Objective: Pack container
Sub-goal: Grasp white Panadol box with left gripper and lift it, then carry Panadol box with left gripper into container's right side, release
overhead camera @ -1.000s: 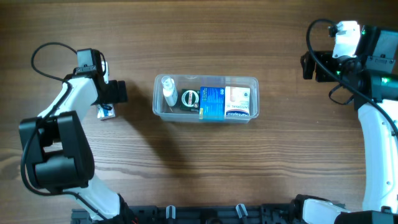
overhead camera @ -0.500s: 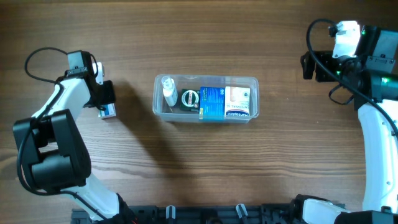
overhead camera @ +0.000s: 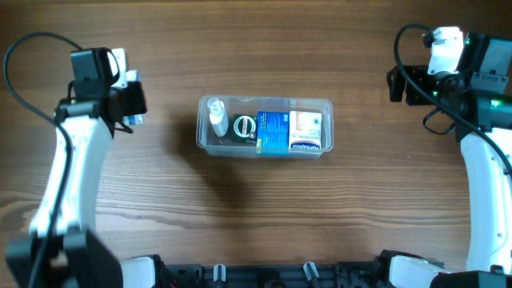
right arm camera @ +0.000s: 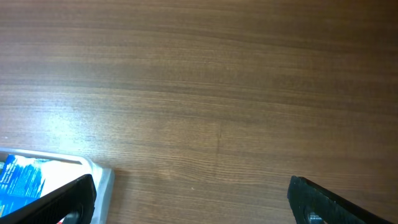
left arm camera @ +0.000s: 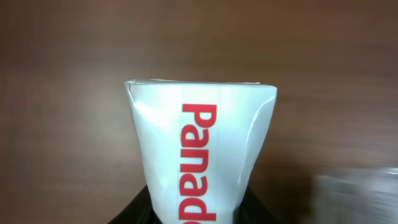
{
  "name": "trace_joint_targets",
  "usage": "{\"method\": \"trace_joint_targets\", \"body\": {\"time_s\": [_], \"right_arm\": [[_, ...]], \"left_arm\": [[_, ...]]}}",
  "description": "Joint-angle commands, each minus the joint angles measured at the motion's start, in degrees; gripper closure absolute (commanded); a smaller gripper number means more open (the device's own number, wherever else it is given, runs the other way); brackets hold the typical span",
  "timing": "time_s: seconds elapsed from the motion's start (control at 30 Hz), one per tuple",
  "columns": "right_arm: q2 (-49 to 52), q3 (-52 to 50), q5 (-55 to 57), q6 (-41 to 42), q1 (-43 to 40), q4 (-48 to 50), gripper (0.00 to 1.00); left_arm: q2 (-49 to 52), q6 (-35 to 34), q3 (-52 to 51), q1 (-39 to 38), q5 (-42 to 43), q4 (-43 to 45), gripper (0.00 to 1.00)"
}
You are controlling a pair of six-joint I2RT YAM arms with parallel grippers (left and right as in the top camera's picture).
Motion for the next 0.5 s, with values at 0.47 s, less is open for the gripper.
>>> {"method": "trace_joint_targets", "body": {"time_s": [0.47], "right_arm": [[0.3,0.1,-1.0,-0.6,0.0,0.1,0.01]], "left_arm": [[-4.5,19.5,1.1,-48.9,0.9,10.5,0.73]]}}
